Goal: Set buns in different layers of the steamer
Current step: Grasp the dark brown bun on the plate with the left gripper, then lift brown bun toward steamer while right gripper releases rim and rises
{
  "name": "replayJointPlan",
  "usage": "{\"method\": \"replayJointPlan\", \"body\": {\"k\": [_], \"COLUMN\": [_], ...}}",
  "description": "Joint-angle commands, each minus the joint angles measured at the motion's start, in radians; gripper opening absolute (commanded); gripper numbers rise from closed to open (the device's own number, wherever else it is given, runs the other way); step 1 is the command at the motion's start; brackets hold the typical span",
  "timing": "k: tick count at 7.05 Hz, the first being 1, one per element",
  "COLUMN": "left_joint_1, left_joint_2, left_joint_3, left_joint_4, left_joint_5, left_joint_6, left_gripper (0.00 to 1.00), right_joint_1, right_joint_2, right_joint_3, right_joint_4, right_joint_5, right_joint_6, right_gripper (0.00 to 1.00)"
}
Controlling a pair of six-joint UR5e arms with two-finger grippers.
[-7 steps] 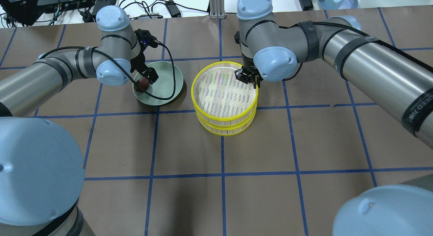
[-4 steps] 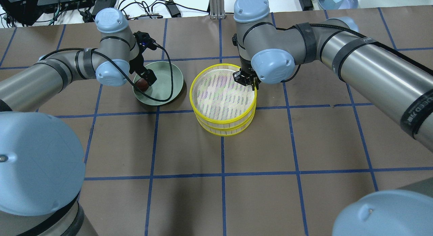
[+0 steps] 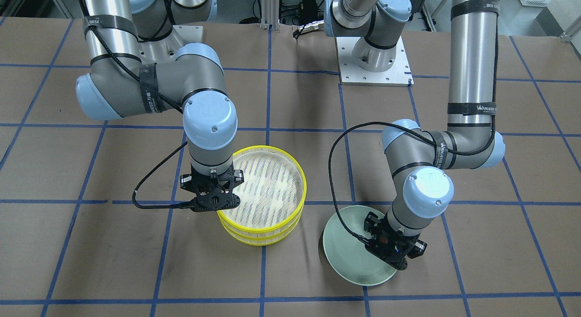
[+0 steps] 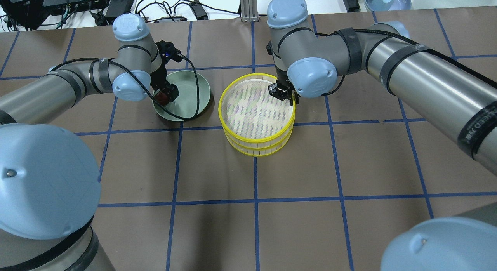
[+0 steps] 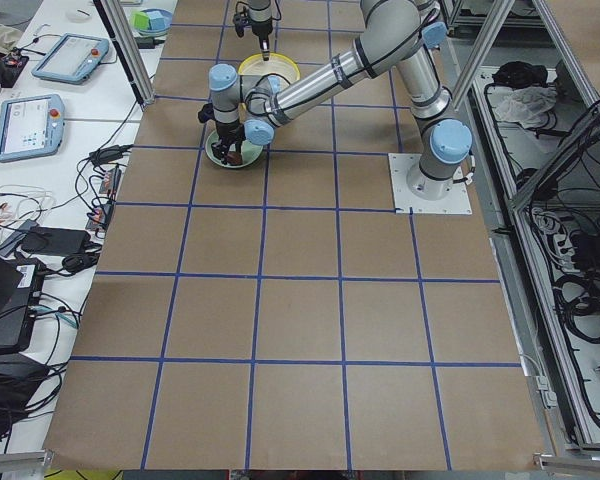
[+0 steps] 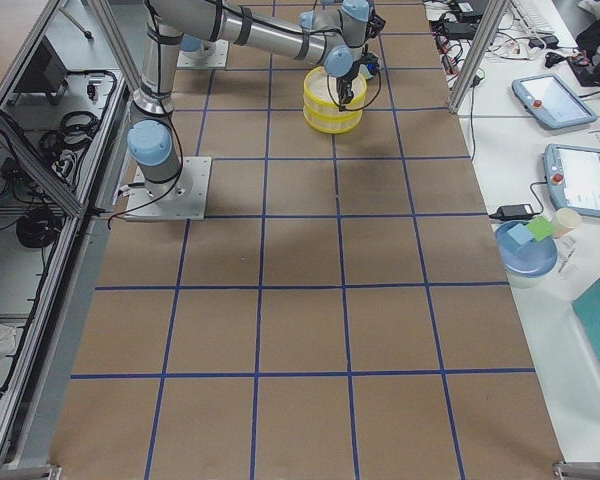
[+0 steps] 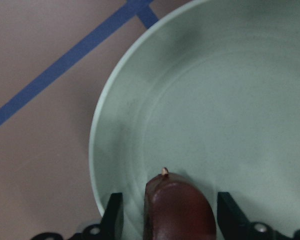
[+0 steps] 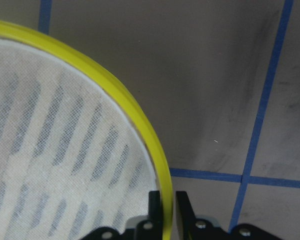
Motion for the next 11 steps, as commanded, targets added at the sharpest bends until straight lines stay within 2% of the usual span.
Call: {"method": "replayJointPlan", "body": {"k": [1,3,4,5,6,7,9,11], "left_joint_1": [0.0,0.0,-0.003,-0.008,-0.017,-0.046,-0.124,-0.211], "left_joint_2": [0.0,0.027,0.039,0.062,0.091,0.12,0.185,0.237], "left_joint_3": [0.005,0.006,0.017,0.018,0.018,0.018,0.018,0.018], "left_joint_4": [0.0,0.003,0.003,0.003,0.003,0.003,0.001,-0.006], "left_joint_5": [0.001,-0.005,-0.011,-0.063,-0.103,-0.103,-0.123,-0.134], "left_joint_6": [0.012,-0.002,-0.003,-0.043,-0.127,-0.238,-0.508,-0.677], "left_gripper": [0.0,0.0,0.0,0.0,0.0,0.0,0.0,0.0], "right_joint_1": [-0.001,-0.003,-0.014,-0.038,-0.061,-0.078,-0.098,-0.101], "right_joint_2": [-0.003,-0.091,-0.173,-0.248,-0.3,-0.351,-0.393,-0.394], "right_joint_3": [0.001,-0.017,-0.02,-0.049,-0.104,-0.153,-0.152,-0.146], "right_joint_4": [0.001,0.001,0.075,0.199,0.328,0.419,0.43,0.427], "right_joint_5": [-0.016,-0.002,0.042,0.122,0.128,0.128,0.132,0.118], "right_joint_6": [-0.002,-0.003,0.001,0.004,0.006,0.006,0.006,0.012], "right_gripper": [1.0,1.0,1.0,1.0,1.0,1.0,1.0,0.99]}}
